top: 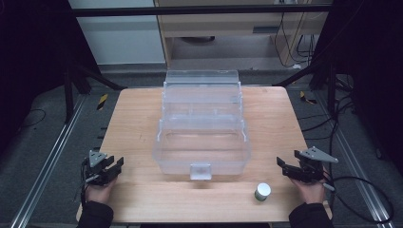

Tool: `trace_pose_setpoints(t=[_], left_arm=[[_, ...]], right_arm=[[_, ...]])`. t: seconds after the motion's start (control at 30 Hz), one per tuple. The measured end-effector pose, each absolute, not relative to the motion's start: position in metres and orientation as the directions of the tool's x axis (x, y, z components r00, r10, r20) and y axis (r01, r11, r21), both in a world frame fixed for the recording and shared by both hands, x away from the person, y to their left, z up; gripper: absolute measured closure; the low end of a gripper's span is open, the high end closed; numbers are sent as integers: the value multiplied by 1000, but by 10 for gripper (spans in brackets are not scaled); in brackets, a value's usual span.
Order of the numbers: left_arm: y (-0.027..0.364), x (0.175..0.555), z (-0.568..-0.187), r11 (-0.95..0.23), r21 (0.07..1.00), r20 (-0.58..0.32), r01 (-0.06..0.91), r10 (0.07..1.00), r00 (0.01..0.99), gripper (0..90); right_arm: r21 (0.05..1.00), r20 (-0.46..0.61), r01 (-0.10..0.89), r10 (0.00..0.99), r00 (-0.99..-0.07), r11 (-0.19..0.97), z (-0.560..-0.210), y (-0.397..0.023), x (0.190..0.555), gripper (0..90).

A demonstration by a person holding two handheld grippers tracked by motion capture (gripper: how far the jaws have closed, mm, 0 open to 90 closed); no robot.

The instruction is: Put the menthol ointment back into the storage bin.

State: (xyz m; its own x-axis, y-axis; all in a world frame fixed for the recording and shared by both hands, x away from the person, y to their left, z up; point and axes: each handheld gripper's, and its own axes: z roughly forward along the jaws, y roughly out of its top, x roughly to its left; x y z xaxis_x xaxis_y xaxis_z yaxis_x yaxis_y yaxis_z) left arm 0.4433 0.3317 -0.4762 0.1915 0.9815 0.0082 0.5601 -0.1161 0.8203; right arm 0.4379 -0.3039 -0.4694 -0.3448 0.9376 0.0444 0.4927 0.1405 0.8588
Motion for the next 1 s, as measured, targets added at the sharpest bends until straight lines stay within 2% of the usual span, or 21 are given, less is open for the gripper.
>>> trace_pose_setpoints(t=[0.1, 0.43, 0.73, 1.0], left_arm=[[331, 444, -477, -120, 818, 13, 563, 982, 190, 577], [330, 445, -481, -145, 808, 35, 572, 979, 199, 462], [330, 449, -485, -155, 782, 60, 603, 983, 174, 308], [329, 452, -485, -158, 761, 62, 629, 983, 171, 219]], right_arm=[[857, 57, 492, 920, -388, 155, -467, -306, 438, 274], [843, 47, 490, 876, -480, 223, -448, -307, 438, 351], [801, -19, 486, 826, -563, 350, -424, -294, 443, 332], [760, -62, 469, 769, -636, 450, -402, -283, 443, 311]])
